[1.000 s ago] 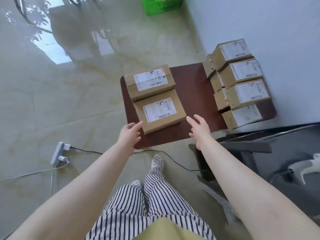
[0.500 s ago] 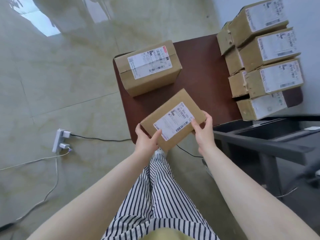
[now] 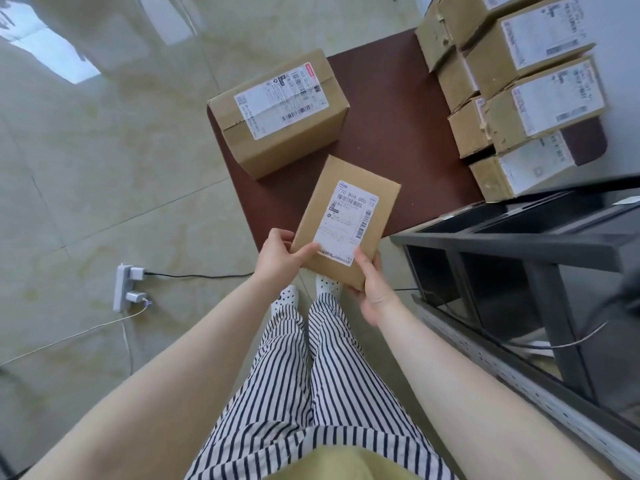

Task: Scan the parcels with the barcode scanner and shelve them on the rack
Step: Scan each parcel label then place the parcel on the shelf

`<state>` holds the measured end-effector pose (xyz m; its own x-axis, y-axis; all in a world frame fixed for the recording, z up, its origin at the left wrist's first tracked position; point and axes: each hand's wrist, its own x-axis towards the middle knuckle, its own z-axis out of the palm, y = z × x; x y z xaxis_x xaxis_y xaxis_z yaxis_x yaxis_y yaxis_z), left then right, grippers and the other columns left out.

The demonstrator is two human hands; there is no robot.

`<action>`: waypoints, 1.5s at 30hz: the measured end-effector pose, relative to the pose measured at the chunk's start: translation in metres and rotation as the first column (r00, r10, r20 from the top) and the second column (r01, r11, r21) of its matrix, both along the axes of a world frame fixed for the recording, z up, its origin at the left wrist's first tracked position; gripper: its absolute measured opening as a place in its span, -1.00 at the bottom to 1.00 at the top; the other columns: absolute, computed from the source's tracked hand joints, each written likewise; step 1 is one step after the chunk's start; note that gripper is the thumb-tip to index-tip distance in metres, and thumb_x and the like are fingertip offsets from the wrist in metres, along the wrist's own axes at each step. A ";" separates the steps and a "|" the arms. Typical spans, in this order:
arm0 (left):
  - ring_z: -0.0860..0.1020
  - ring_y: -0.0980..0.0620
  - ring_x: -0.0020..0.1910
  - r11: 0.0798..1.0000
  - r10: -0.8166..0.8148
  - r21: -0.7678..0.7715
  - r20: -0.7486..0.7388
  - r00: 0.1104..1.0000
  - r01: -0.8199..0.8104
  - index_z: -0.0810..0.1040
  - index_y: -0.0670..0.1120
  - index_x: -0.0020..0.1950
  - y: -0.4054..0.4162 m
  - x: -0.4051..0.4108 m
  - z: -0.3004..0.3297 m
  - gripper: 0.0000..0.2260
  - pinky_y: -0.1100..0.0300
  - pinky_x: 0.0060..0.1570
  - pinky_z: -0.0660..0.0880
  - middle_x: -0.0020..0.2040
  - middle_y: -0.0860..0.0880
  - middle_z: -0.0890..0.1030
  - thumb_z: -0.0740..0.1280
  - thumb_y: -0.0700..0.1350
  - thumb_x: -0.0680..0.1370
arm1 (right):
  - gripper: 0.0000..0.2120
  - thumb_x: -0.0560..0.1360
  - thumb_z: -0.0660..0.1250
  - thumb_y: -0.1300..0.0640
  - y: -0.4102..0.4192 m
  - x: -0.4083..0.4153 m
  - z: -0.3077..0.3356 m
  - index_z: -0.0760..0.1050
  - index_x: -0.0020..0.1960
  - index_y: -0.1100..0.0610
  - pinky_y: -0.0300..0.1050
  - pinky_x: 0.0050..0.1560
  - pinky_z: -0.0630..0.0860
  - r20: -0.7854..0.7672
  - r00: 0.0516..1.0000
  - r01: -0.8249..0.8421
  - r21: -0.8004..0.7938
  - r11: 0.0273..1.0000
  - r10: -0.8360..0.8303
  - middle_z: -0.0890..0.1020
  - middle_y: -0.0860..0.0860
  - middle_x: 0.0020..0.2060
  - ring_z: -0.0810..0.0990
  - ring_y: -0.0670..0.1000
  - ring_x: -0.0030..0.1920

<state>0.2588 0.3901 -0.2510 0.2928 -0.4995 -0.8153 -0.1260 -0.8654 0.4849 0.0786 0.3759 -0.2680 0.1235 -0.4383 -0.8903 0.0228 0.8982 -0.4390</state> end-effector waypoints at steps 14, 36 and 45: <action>0.61 0.13 0.01 0.994 -0.045 -0.111 -0.385 0.922 0.002 0.14 0.08 0.56 -0.003 -0.043 0.093 -0.29 0.31 -0.20 0.55 0.25 0.05 0.58 0.45 0.12 0.53 | -0.19 0.22 0.49 -0.23 0.017 -0.053 0.106 0.37 0.44 -0.17 -0.05 -0.04 0.57 0.052 0.990 0.139 -0.276 0.951 -0.130 0.67 -0.07 0.17 0.61 0.04 0.19; 0.68 0.01 0.13 0.796 -0.372 -0.605 -0.462 0.805 0.020 0.18 0.12 0.58 -0.114 -0.237 0.247 -0.03 -0.06 0.16 0.60 0.23 0.05 0.67 0.55 0.11 0.23 | -0.50 0.57 0.29 -0.14 -0.051 -0.259 0.253 0.37 0.46 -0.03 -0.06 0.34 0.42 0.006 0.914 0.299 -0.687 0.663 -0.406 0.59 -0.07 0.30 0.52 -0.05 0.34; 0.68 0.03 0.13 0.804 -0.291 -0.594 -0.419 0.860 -0.018 0.24 0.12 0.58 -0.155 -0.267 0.240 -0.10 0.14 -0.06 0.62 0.25 0.05 0.66 0.55 0.02 0.29 | -0.33 0.46 0.48 -0.06 -0.101 -0.340 0.170 0.31 0.43 0.18 0.09 0.29 0.39 -0.588 0.491 0.411 -0.494 0.766 -0.642 0.45 0.14 0.37 0.42 0.22 0.37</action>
